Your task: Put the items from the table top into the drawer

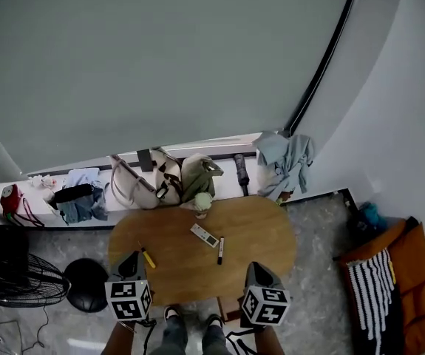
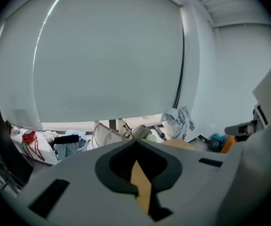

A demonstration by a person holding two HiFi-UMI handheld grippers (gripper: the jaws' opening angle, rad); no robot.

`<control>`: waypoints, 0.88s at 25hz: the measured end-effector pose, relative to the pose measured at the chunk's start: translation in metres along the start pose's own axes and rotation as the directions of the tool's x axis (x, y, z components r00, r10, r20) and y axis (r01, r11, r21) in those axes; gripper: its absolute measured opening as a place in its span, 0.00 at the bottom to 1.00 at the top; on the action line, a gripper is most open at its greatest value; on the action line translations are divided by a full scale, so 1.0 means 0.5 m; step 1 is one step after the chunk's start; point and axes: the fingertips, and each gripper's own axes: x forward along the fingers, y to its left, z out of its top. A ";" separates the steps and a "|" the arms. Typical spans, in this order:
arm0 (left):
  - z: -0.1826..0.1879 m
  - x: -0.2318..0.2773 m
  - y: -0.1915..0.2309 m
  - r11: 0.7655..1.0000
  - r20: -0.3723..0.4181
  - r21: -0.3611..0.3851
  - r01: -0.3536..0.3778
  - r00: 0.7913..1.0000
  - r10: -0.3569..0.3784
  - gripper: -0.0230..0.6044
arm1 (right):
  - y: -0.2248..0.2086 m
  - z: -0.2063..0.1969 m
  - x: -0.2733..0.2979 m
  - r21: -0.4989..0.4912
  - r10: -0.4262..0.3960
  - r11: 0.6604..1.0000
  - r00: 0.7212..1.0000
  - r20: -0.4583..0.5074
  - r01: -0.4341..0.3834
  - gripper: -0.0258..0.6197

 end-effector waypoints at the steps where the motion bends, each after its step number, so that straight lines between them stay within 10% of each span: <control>1: -0.015 -0.002 -0.002 1.000 -0.014 -0.014 -0.004 1.000 0.004 0.02 | 0.001 -0.006 0.007 -0.007 0.010 1.000 1.000 -0.014 -0.010 0.05; 22: -0.314 0.119 0.113 0.978 -0.229 -0.176 -0.113 0.971 0.071 0.02 | 0.208 -0.205 0.276 -0.125 0.224 0.957 0.941 -0.252 -0.261 0.05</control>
